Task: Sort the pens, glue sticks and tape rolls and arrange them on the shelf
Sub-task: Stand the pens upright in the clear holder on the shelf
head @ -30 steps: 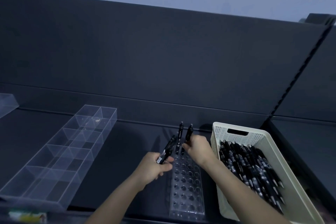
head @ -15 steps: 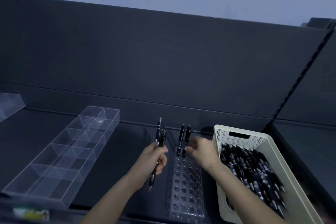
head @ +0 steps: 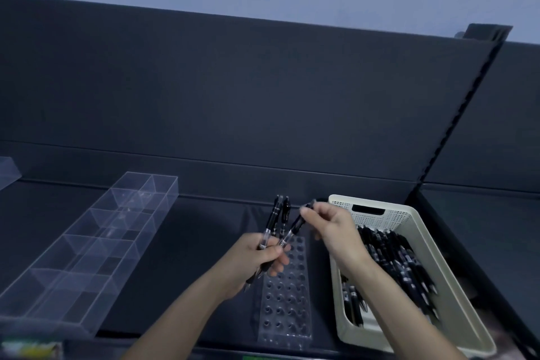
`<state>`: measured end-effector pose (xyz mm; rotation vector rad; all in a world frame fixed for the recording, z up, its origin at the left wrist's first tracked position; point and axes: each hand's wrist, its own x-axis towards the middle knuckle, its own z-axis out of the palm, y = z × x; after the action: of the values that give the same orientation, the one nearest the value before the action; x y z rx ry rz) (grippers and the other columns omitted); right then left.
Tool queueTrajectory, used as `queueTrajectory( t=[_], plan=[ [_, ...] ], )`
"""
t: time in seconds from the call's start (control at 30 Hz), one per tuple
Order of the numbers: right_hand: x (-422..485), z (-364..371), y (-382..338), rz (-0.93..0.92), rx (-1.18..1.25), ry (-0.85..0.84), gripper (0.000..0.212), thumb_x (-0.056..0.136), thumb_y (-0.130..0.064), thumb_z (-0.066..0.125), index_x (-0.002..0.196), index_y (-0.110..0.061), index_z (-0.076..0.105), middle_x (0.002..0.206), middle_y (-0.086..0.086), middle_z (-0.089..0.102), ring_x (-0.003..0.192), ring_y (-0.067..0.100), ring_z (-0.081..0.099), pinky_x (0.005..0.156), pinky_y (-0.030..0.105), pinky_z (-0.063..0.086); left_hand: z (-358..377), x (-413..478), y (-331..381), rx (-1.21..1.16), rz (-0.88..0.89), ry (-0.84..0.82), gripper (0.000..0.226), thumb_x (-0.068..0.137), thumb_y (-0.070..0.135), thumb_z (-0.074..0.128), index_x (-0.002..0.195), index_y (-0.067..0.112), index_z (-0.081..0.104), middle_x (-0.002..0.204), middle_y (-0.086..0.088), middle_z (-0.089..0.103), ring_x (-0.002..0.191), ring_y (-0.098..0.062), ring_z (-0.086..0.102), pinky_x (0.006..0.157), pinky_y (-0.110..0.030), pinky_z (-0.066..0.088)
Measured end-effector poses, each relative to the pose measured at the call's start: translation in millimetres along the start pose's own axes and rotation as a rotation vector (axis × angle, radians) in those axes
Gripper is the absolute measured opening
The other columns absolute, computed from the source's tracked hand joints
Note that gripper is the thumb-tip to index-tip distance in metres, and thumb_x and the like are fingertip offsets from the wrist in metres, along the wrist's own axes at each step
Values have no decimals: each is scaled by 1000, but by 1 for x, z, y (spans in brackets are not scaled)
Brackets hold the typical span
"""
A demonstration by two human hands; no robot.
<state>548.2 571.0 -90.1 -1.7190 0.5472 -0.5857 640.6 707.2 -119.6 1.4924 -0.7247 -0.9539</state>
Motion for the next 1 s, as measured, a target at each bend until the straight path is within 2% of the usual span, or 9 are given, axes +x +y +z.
queueTrajectory(
  t=[0.1, 0.17, 0.23, 0.3, 0.4, 0.53, 0.6, 0.73, 1.0],
  plan=[
    [-5, 2, 5, 69, -71, -87, 29, 85, -16, 64, 60, -13, 49, 56, 3, 43, 49, 9, 38, 50, 13, 35, 3, 1, -5, -17, -10, 37, 17, 94, 5, 48, 101, -2, 62, 74, -5, 65, 59, -6, 59, 59, -18, 49],
    [-7, 7, 8, 86, -159, -113, 25, 85, -14, 63, 63, -11, 51, 59, 5, 50, 50, 8, 41, 50, 12, 35, 6, 2, -9, -19, -25, 47, 17, 95, 7, 48, 101, 2, 63, 81, -4, 67, 67, -7, 63, 65, -18, 51],
    [-1, 4, 8, 55, -203, -50, 22, 87, -12, 60, 67, -10, 52, 63, 4, 59, 50, 7, 51, 55, 17, 41, 0, 4, -15, 97, -37, 108, 17, 95, 11, 48, 99, 11, 65, 94, 1, 68, 84, -5, 63, 74, -16, 51],
    [11, -6, 11, 34, -218, 77, 16, 88, -11, 58, 73, -7, 55, 66, 5, 66, 56, 7, 63, 64, 29, 52, -9, 4, -22, 237, -17, 199, 18, 95, 12, 48, 98, 18, 65, 101, 9, 63, 91, 2, 57, 75, -10, 46],
    [24, -13, 16, 0, -332, 190, 12, 88, -13, 59, 77, -8, 59, 69, 5, 67, 69, 22, 67, 74, 42, 55, -19, 5, -35, 360, 2, 198, 21, 95, 12, 48, 109, 15, 64, 111, 7, 57, 96, 3, 51, 75, -4, 37],
    [29, -2, 22, -74, -589, 124, 12, 90, -18, 56, 86, -7, 59, 78, 7, 66, 73, 22, 60, 65, 26, 43, -18, 8, -46, 407, -21, 133, 28, 96, 13, 47, 122, 15, 57, 125, 6, 53, 109, -1, 48, 81, -5, 35],
    [29, 4, 26, -79, -711, 74, 16, 92, -20, 53, 93, -4, 58, 79, 6, 62, 70, 19, 56, 63, 25, 40, -18, 9, -47, 385, -23, 134, 29, 96, 12, 47, 123, 14, 57, 124, 7, 56, 108, 1, 48, 78, -1, 38],
    [29, 14, 36, -43, -757, -14, 21, 92, -19, 53, 107, -5, 56, 91, 11, 66, 78, 23, 63, 70, 28, 48, -18, 13, -47, 365, -18, 148, 29, 95, 12, 49, 122, 13, 58, 122, 5, 59, 101, 0, 52, 86, -7, 40],
    [31, 18, 39, -8, -802, -14, 29, 91, -20, 55, 116, -6, 50, 84, 8, 63, 71, 21, 57, 64, 23, 41, -16, 19, -52, 315, -34, 155, 28, 95, 12, 48, 121, 12, 58, 121, 3, 59, 95, -1, 54, 67, -3, 43]
  ],
)
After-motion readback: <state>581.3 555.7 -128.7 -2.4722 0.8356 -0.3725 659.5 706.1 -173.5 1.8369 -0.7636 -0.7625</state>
